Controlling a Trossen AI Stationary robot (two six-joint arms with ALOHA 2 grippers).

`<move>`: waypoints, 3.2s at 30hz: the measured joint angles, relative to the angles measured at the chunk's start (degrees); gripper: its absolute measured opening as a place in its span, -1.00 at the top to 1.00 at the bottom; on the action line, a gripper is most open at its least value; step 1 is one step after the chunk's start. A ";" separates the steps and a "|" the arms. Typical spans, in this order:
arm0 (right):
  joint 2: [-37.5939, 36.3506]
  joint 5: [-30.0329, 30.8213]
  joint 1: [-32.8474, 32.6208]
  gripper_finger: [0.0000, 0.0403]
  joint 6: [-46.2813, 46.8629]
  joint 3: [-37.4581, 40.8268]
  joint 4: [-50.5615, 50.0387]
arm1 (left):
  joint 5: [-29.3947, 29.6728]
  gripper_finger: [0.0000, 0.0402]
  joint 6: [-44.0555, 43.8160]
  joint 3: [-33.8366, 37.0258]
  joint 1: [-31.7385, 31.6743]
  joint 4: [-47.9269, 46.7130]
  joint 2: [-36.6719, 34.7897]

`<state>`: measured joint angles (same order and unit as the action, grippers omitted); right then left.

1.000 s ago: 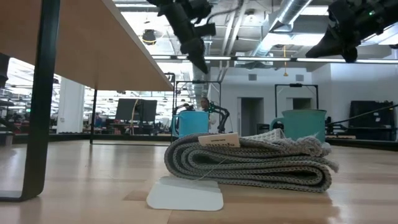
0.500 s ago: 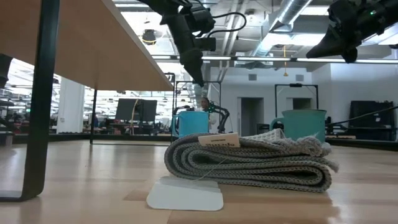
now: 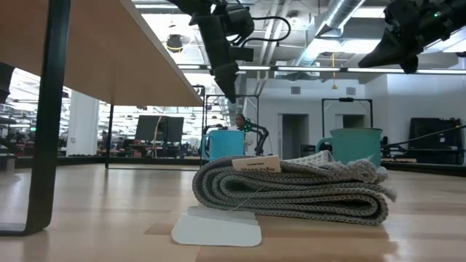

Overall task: Stack small to large cups/mugs on shelf
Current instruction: Put the light blue mug on the shelf

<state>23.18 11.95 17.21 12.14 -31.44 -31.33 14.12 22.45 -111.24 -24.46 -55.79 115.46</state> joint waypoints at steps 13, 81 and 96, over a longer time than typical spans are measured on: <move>0.00 0.00 0.00 0.91 -0.04 0.00 0.02 | -0.69 0.29 -0.90 0.00 1.94 0.13 0.00; -0.02 -0.31 -1.86 0.90 -0.59 -0.04 -1.54 | -0.73 0.29 4.32 -1.16 -0.49 -4.89 10.32; -0.02 -0.31 -1.86 0.89 -0.60 -0.02 -1.57 | 3.38 0.43 3.40 -2.14 -0.42 -4.68 10.32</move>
<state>23.16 11.64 15.35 11.55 -31.46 -32.91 17.50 25.85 -113.38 -24.88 -60.47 125.78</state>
